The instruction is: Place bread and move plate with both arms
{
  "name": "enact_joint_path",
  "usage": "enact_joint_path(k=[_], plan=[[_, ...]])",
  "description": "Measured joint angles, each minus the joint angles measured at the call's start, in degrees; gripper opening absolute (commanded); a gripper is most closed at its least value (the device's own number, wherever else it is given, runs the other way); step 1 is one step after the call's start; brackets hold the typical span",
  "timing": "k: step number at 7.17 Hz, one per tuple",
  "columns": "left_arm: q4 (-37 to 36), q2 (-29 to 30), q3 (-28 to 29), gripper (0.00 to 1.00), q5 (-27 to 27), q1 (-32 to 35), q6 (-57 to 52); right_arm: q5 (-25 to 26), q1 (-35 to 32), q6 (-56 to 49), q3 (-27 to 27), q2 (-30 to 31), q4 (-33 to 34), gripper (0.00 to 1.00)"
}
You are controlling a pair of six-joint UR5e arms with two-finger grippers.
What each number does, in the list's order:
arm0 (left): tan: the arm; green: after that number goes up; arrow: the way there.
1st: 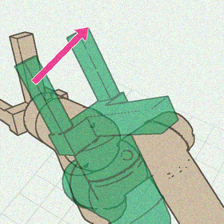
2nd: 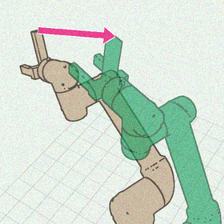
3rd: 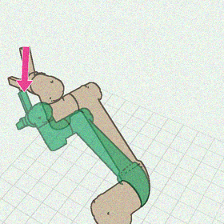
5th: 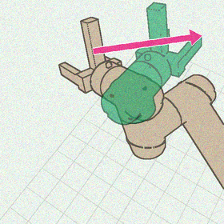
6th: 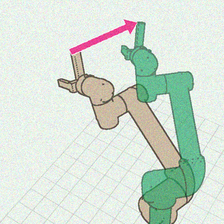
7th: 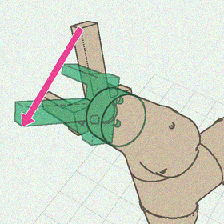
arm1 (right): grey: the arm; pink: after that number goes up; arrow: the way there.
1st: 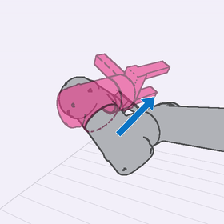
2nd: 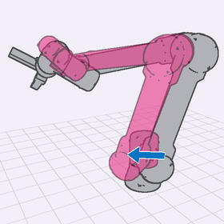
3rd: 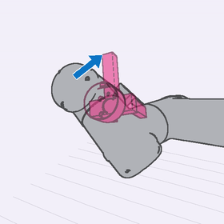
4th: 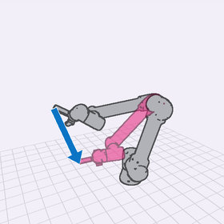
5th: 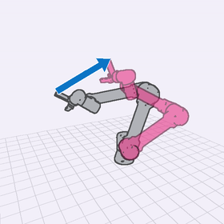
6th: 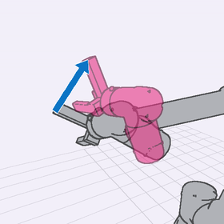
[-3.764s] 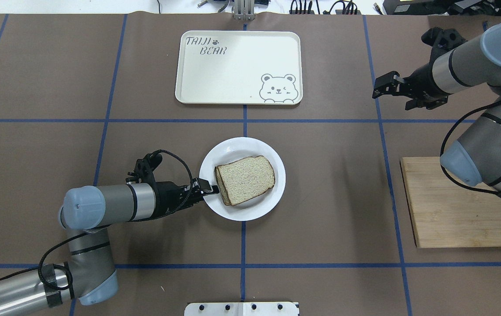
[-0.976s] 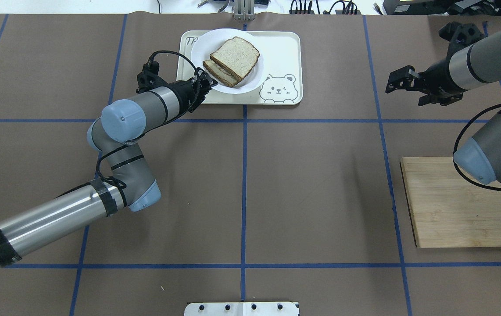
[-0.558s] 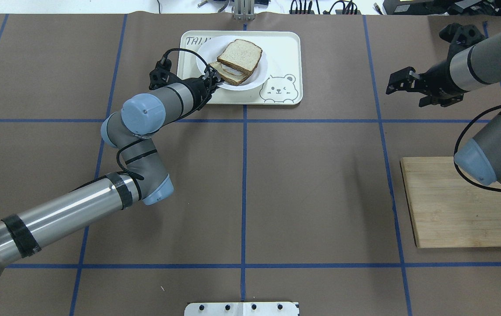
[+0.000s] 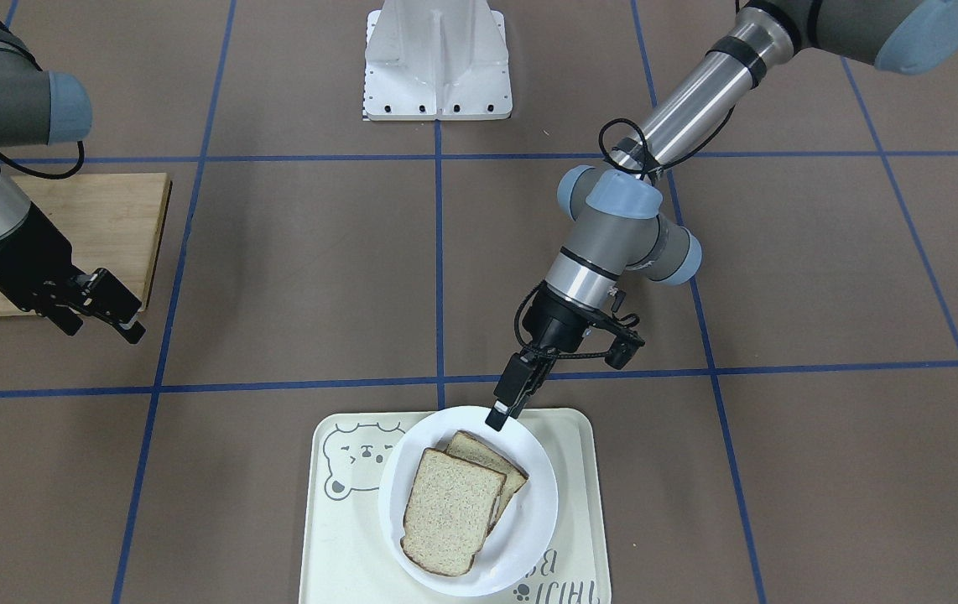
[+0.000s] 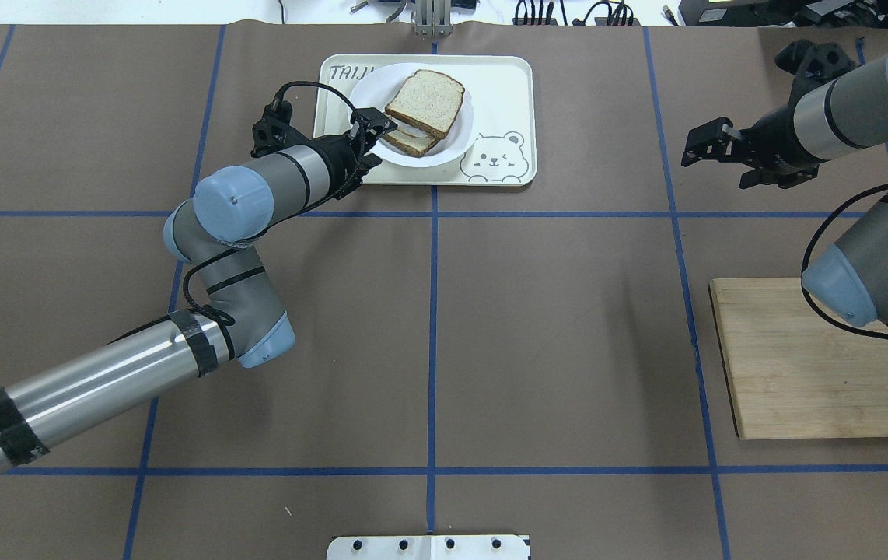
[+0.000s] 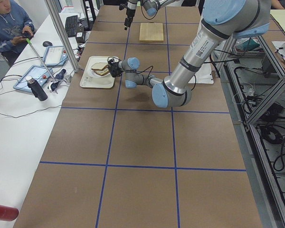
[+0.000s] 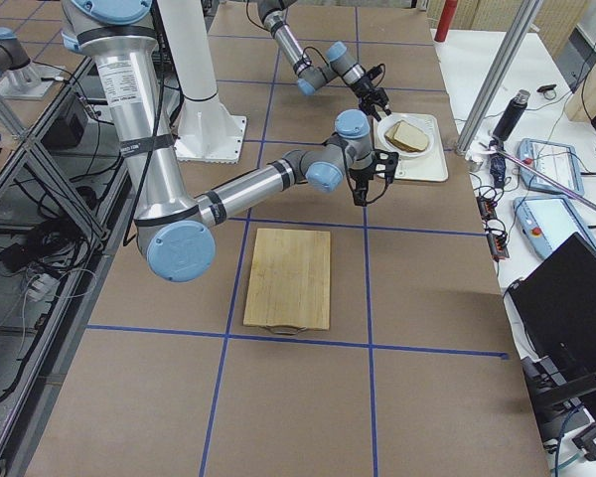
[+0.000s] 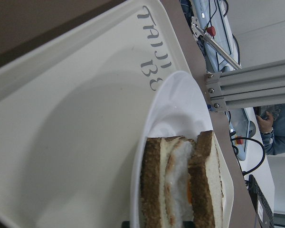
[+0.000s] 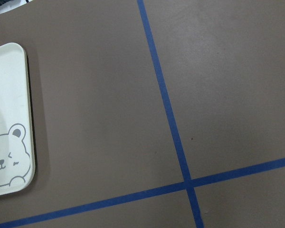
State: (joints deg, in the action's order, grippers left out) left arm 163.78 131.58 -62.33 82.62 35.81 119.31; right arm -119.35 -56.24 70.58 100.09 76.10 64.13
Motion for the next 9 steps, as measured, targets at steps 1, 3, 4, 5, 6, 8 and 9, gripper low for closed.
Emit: enact_joint_path(k=[1,3,4,5,6,8,9], plan=[[0.3,-4.24,-5.54,0.71,1.46,0.1,-0.19,0.1,0.07,0.0,-0.15,-0.13,0.08,1.0],[0.8,-10.39,-12.25,0.98,5.45,1.54,-2.63,-0.59,-1.17,-0.99,-0.26,0.05,0.39,1.0],[0.53,-13.78,-14.17,0.98,6.59,3.11,-6.96,-2.47,-3.41,-3.86,-0.38,0.31,1.38,1.0],[-0.26,-17.69,-15.41,0.98,7.97,5.59,-14.15,-4.63,-6.41,-8.08,-0.51,0.43,3.46,1.0],[-2.02,-21.13,-15.89,0.98,11.21,9.44,-23.04,-5.76,-8.99,-12.76,-0.59,0.38,6.0,1.0],[-11.81,-23.9,-16.22,0.98,21.35,20.16,-43.53,-6.24,-11.25,-18.39,-0.62,0.09,9.25,1.0],[-18.0,-24.89,-16.69,0.98,25.54,25.35,-57.0,-6.35,-11.71,-19.37,-0.61,0.09,9.72,1.0]])
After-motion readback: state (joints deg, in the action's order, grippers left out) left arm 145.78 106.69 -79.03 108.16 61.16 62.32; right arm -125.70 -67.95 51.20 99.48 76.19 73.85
